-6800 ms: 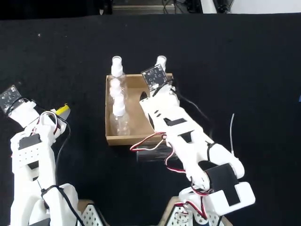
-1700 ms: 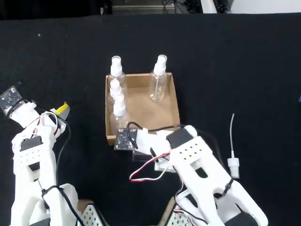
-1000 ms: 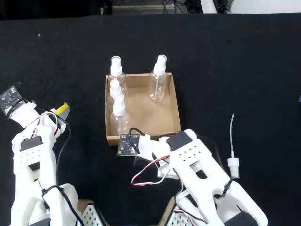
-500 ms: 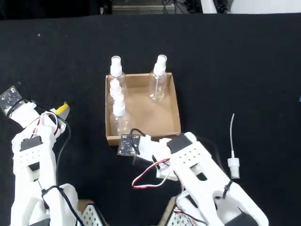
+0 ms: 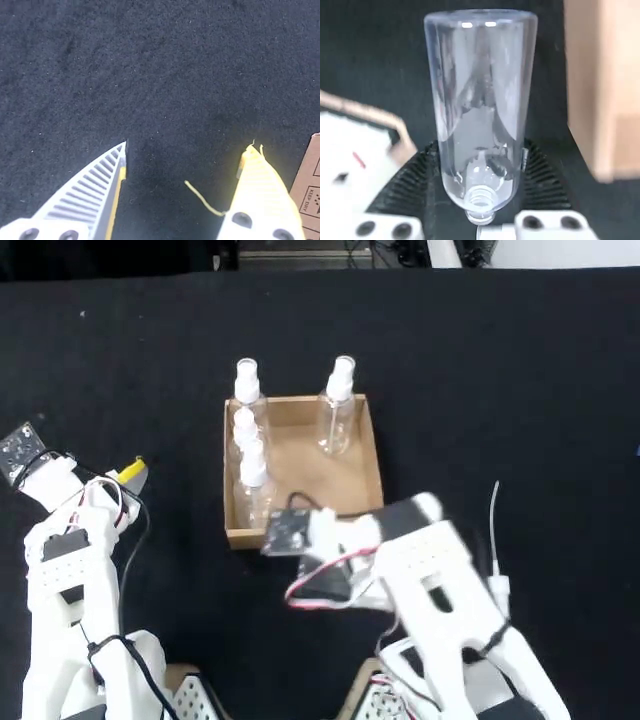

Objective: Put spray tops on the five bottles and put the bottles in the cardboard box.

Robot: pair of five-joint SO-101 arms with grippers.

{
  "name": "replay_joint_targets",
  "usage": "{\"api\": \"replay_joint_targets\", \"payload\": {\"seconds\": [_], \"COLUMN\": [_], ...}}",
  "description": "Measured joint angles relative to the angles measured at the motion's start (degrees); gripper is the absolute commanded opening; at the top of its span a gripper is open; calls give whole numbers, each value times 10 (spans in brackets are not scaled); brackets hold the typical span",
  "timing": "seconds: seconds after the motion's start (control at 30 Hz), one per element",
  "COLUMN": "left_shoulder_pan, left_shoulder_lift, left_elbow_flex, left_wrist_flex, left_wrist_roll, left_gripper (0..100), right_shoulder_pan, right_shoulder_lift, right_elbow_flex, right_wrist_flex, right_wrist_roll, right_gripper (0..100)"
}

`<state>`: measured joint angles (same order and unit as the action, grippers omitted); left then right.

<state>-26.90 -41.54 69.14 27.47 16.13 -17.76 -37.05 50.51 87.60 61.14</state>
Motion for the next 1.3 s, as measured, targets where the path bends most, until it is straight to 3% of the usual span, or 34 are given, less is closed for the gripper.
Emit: {"api": "replay_joint_targets", "payload": {"seconds": [0.2,0.37,0.47,0.63,0.9,1.0,1.2,1.3], "left_shoulder_pan": [0,0,0,0,0,0,0,0], "left_shoulder_lift": [0,0,0,0,0,0,0,0], "left_elbow_flex": [0,0,0,0,0,0,0,0], "left_wrist_flex": [0,0,0,0,0,0,0,0], "left_wrist_roll": [0,0,0,0,0,0,0,0], "left_gripper": [339,339,339,339,339,339,339,339], "right_shoulder_pan": [165,316,372,396,397,396,324,299], "right_shoulder_lift": [0,1,1,1,105,157,250,271], "right_elbow_flex": [-114,-156,-155,-110,-64,-64,-86,-113], "right_wrist_flex": [90,95,81,-32,-220,-243,-248,-230], "right_wrist_roll": [119,146,120,-88,-544,-673,-720,-716], "right_gripper": [89,87,86,88,90,125,328,356]}}
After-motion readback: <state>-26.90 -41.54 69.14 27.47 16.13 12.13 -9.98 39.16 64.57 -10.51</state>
